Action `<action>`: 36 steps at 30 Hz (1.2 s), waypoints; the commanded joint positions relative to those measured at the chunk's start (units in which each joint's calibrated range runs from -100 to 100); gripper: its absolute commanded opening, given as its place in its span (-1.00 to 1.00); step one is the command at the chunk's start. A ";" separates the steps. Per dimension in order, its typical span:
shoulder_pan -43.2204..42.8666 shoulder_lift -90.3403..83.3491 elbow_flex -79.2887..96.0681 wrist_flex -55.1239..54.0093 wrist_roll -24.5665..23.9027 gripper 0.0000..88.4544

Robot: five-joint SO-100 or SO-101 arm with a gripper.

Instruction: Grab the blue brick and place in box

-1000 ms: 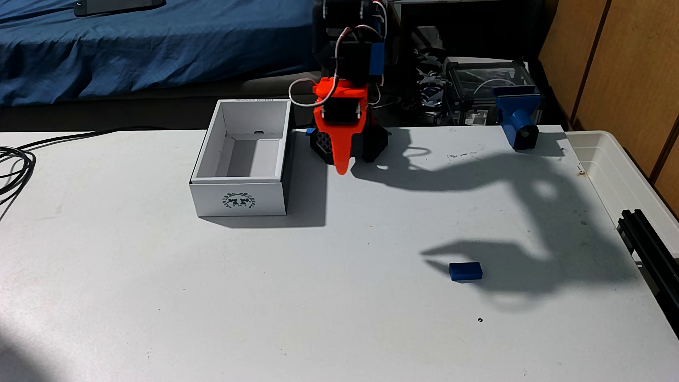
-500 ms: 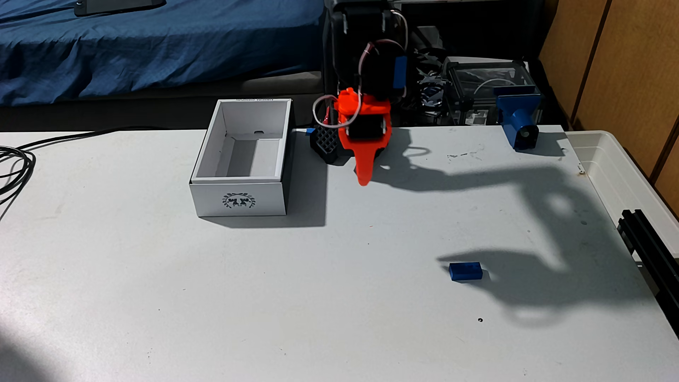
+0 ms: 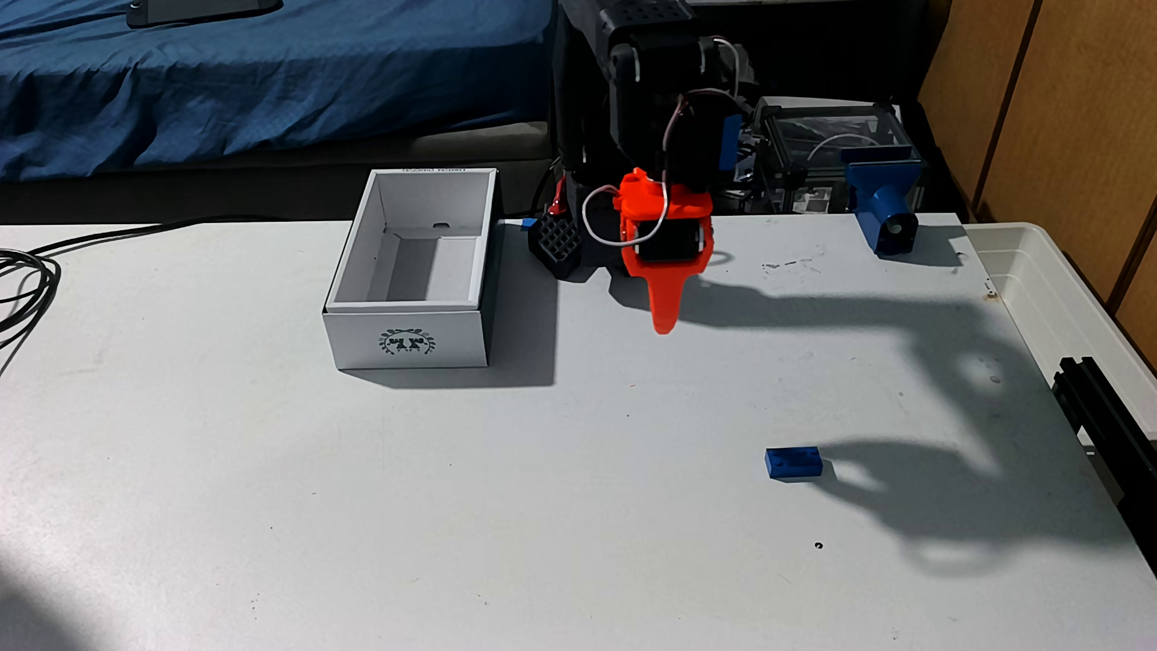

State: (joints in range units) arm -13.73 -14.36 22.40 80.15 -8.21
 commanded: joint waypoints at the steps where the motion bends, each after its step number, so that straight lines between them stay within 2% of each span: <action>1: -0.83 0.45 -2.61 -2.38 -1.55 -0.97; 13: -1.13 5.27 -2.17 -10.14 -4.50 -0.97; 31: -5.81 5.94 -0.48 -10.57 -5.29 -0.97; 36: -5.74 6.96 0.50 -16.00 -5.29 -0.97</action>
State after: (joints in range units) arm -19.34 -7.26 22.66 67.06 -13.16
